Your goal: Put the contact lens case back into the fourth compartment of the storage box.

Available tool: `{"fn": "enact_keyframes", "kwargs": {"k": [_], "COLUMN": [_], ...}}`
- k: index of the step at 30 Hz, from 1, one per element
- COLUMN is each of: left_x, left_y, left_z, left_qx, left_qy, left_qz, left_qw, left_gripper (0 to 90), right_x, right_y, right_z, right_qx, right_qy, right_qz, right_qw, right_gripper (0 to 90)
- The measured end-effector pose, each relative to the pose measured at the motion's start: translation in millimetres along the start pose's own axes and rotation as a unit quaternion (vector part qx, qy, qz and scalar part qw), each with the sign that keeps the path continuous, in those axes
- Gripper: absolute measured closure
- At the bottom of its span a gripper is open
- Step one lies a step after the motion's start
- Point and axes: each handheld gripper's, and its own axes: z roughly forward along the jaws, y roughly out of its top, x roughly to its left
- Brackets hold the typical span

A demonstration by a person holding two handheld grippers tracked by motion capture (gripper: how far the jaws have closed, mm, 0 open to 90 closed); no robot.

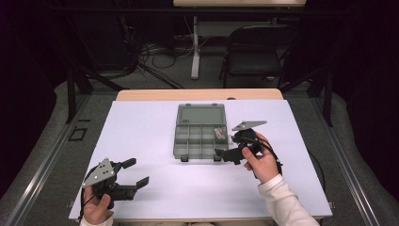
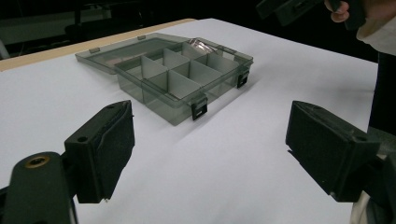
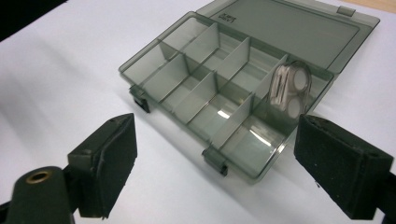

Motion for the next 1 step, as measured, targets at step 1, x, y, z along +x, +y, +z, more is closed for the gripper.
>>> {"fn": "enact_keyframes", "kwargs": {"k": [1], "left_x": [0.0], "left_y": [0.0], "left_z": [0.0], "left_qx": [0.000], "left_qy": [0.000], "left_qz": [0.000], "left_qw": [1.0000], "left_gripper": [16.1], "right_x": [0.0], "right_y": [0.0], "right_z": [0.0], "right_qx": [0.000], "right_qy": [0.000], "right_qz": [0.000], "right_qw": [1.0000], "right_gripper": [12.9]}}
